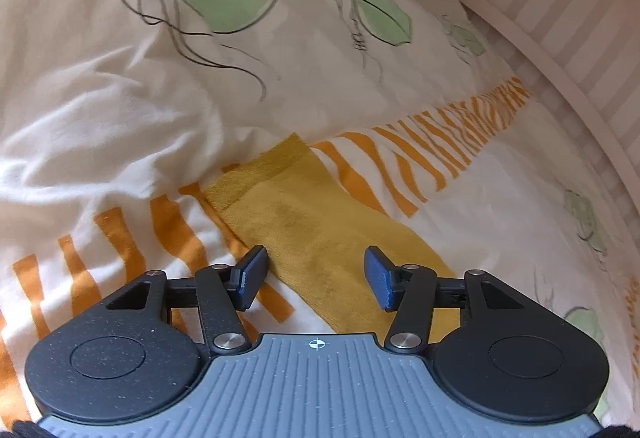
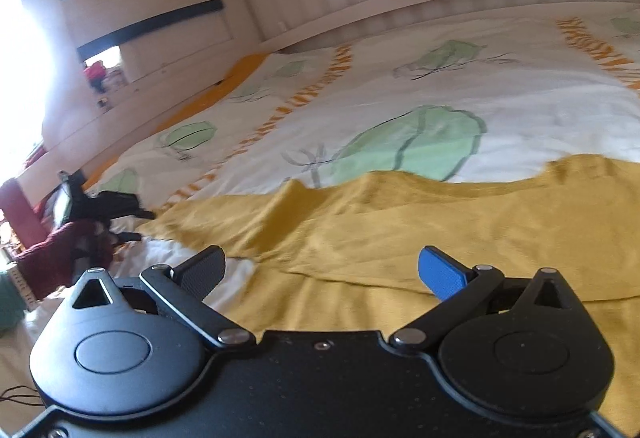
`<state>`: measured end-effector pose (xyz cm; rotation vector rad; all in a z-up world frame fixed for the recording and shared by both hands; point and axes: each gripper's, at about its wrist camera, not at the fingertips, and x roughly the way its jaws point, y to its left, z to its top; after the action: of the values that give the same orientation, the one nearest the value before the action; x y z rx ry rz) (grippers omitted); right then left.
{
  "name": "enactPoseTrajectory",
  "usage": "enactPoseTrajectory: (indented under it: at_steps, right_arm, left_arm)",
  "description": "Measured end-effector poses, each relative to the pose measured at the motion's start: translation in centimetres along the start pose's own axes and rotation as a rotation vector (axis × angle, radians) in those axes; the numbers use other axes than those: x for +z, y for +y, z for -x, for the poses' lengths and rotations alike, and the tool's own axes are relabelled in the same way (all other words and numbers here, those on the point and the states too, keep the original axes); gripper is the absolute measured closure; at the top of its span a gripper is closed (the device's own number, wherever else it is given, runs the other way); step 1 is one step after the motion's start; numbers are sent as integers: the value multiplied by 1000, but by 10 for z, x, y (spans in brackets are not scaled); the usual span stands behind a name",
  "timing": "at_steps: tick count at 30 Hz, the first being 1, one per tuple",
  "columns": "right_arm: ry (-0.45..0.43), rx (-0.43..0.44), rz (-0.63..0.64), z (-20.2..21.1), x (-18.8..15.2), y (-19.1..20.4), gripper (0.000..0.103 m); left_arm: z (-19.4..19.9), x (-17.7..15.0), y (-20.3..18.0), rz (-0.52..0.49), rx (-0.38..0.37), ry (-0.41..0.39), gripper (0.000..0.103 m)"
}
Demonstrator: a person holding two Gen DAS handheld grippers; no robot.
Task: Fold small clothes
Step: 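Move the left gripper to the other sleeve cuff and close on it, then lift the sleeve with the left gripper, fold it across the body, open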
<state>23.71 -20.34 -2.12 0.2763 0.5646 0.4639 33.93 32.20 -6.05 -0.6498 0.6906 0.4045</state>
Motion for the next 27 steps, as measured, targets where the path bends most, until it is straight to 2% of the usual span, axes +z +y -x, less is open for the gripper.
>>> enactPoseTrajectory:
  at_steps: [7,11,17,18,19,20,21,24,27]
  right_arm:
    - [46,100,91,-25,-5,35,0]
    - [68,138,87,-30,-10,45,0]
    - [92,133,85,-27,-15,47,0]
    - [92,129,75,-25,-15,45,0]
    - [91,125,66,-24,-14,44,0]
    - [88,122,59,-23,-13,42,0]
    - [86,116,54,-23,-11,41,0]
    - [82,88,51,-21,-6,37,0]
    - [75,63,45,-17,-1,32,0]
  left_arm:
    - [-8,0,9,78,0,-29,45]
    - [-13,2,12,117,-21,-50,42]
    - [-17,1,13,116,-42,-70,43]
    - [-16,1,13,119,-39,-72,48]
    - [-16,0,13,122,-34,-74,67]
    - [-15,1,13,123,-25,-73,79]
    - [-15,1,14,126,-21,-67,98]
    - [-8,0,13,173,-90,-72,98]
    - [12,4,-11,124,-112,-109,98]
